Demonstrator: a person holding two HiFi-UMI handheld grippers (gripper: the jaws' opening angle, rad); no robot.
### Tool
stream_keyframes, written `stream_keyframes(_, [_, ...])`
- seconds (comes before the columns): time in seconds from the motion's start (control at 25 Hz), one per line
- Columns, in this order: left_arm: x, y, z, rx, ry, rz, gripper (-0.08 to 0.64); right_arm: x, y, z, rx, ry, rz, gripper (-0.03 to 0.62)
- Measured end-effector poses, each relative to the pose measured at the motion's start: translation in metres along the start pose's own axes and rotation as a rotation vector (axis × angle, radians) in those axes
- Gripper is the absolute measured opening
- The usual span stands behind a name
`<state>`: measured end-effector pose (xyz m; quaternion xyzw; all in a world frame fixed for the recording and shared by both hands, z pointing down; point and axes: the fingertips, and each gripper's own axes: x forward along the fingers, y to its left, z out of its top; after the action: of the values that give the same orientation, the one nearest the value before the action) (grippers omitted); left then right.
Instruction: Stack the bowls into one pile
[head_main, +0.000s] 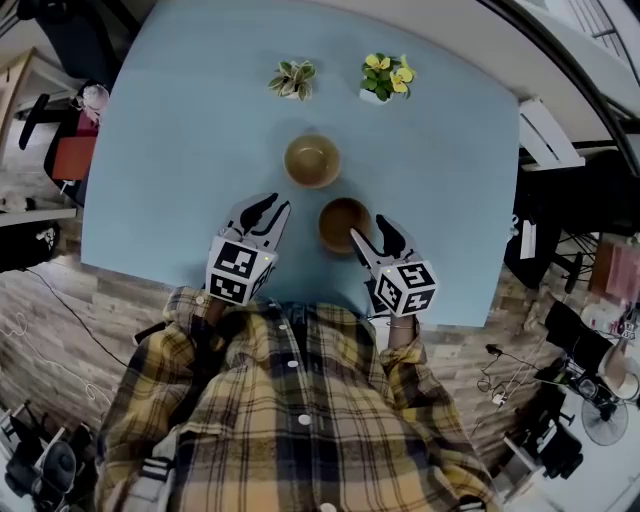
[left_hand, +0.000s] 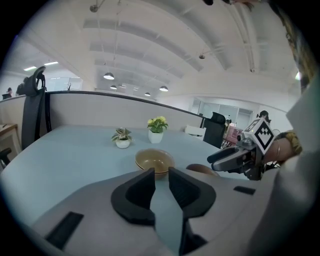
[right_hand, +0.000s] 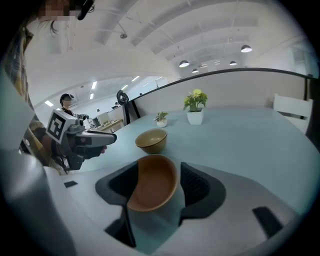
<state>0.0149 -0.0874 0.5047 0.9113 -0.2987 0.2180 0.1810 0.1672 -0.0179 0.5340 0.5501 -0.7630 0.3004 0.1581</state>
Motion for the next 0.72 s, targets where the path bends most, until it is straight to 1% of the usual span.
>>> stream_keyframes(0.32, [-0.011, -0.011, -0.003, -0.033, -0.013, -0.009, 0.043, 0.009, -0.008, -0.026, 0.074, 0.056, -0.011, 0.267])
stream_keyframes(0.52, [-0.015, -0.012, -0.003, -0.037, -0.019, -0.012, 0.02, 0.016, -0.012, -0.033, 0.134, 0.059, -0.006, 0.254])
stream_keyframes(0.56, [-0.015, -0.012, -0.003, -0.036, -0.02, -0.009, 0.013, 0.016, -0.012, -0.034, 0.145, 0.06, -0.003, 0.243])
stream_keyframes(0.72, [-0.017, -0.01, -0.003, -0.038, -0.021, -0.004, -0.009, 0.016, -0.012, -0.037, 0.189, 0.078, 0.002, 0.166])
